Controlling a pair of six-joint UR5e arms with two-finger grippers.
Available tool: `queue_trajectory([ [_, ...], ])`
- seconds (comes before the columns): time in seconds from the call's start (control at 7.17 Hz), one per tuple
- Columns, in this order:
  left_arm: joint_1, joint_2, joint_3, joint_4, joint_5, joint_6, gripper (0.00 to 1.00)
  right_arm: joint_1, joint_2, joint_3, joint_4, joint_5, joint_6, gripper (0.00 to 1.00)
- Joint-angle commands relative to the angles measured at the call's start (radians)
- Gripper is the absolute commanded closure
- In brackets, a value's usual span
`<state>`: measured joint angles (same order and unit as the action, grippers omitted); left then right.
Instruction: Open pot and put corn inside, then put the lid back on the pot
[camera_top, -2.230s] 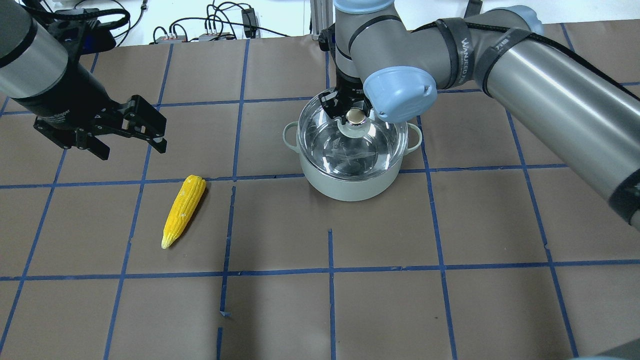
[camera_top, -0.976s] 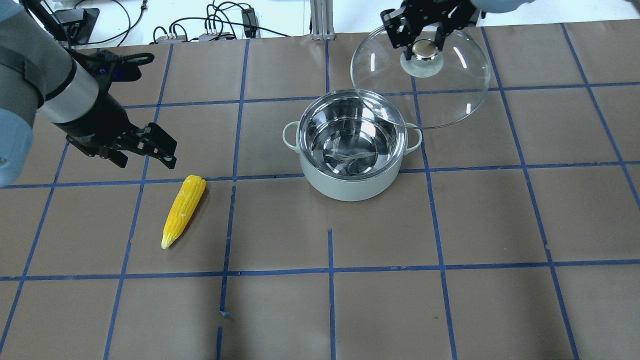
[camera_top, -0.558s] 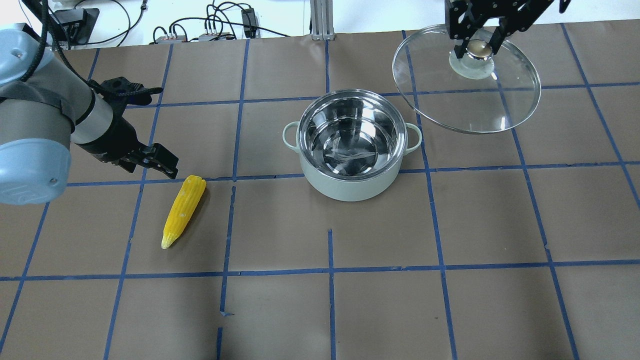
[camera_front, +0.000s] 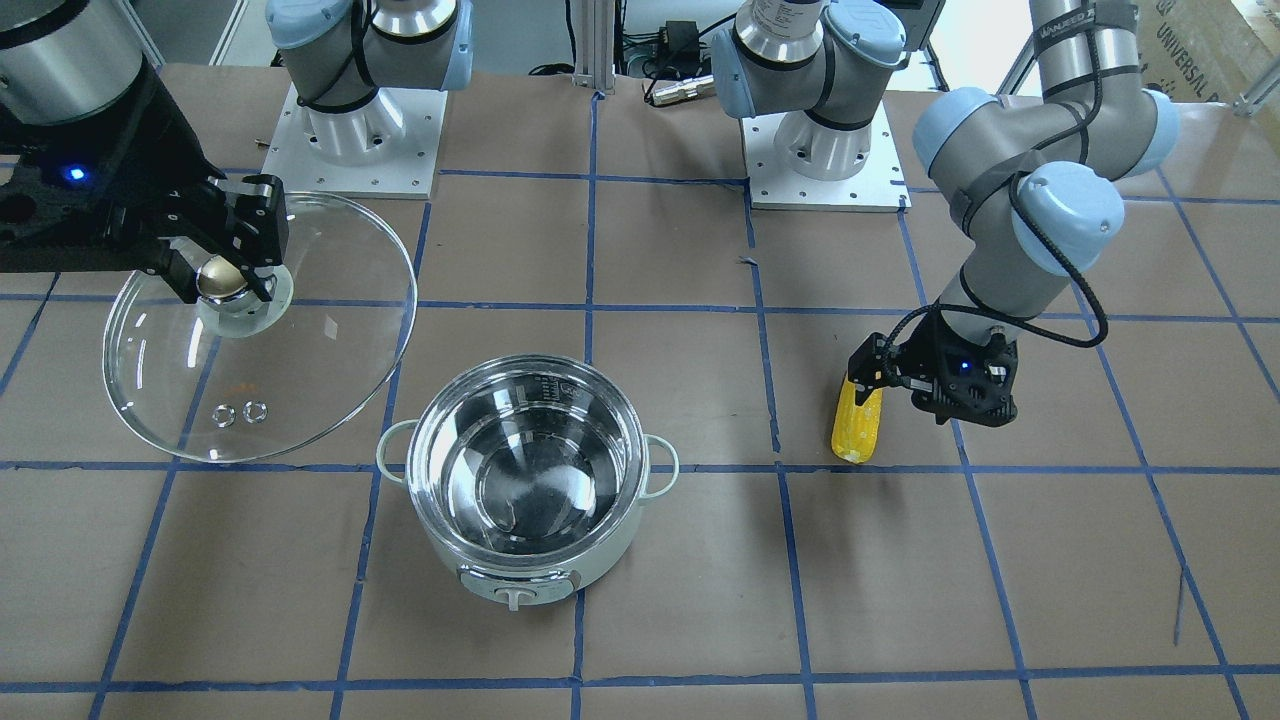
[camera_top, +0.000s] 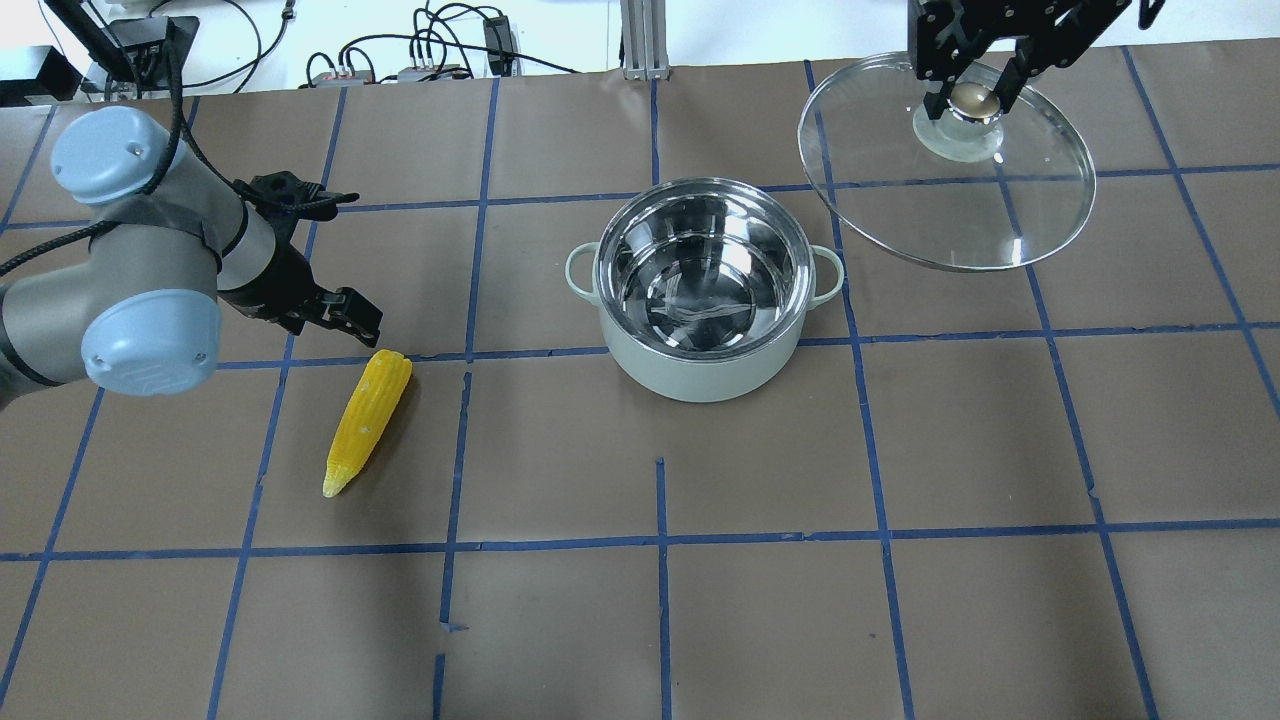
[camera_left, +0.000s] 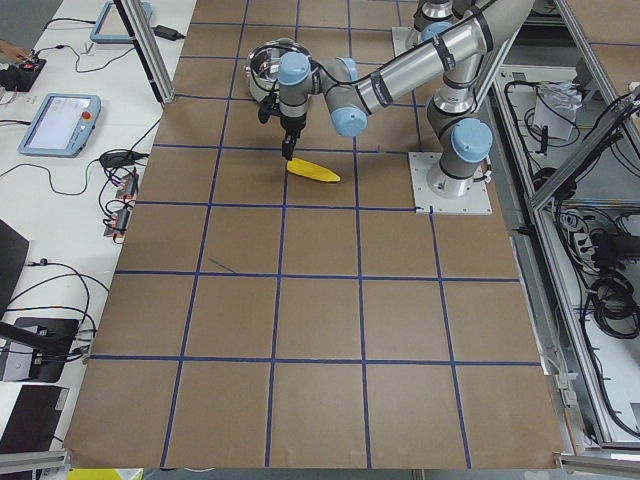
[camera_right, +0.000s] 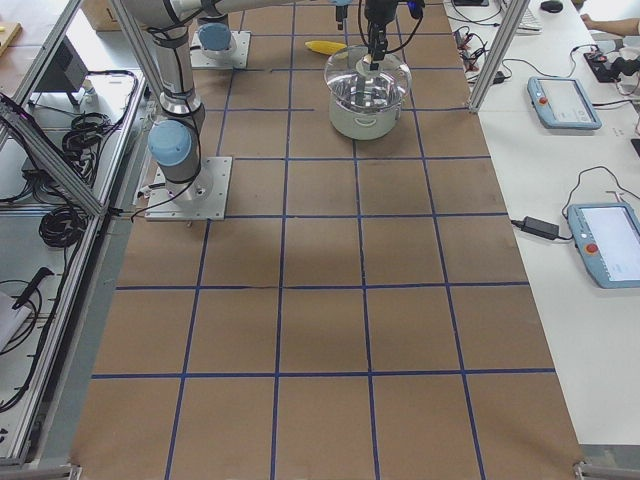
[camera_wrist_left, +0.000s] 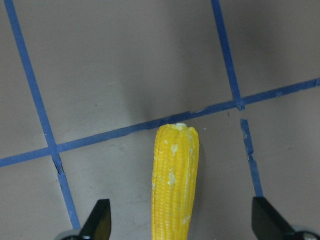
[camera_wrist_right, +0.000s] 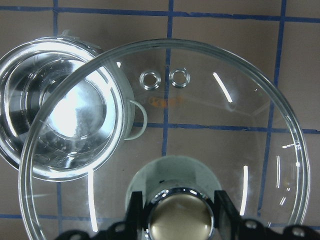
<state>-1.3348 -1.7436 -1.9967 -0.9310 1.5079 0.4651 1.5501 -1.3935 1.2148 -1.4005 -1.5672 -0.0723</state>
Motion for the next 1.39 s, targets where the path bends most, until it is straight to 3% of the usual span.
queue_trajectory([
  [0.0,-0.009,-0.063,-0.107,0.197,0.003,-0.002,0.00,0.004,-0.004,0.003,-0.011,-0.031,0.002,0.57],
  [0.84,-0.004,-0.043,-0.189,0.236,0.003,-0.002,0.00,0.005,-0.005,0.003,-0.012,-0.031,0.000,0.58],
  [1.12,-0.001,-0.047,-0.189,0.236,0.002,0.001,0.00,0.005,-0.005,0.003,-0.012,-0.031,0.005,0.69],
  [1.25,-0.001,-0.045,-0.191,0.236,0.002,0.000,0.03,0.005,-0.005,0.003,-0.012,-0.031,0.006,0.65],
])
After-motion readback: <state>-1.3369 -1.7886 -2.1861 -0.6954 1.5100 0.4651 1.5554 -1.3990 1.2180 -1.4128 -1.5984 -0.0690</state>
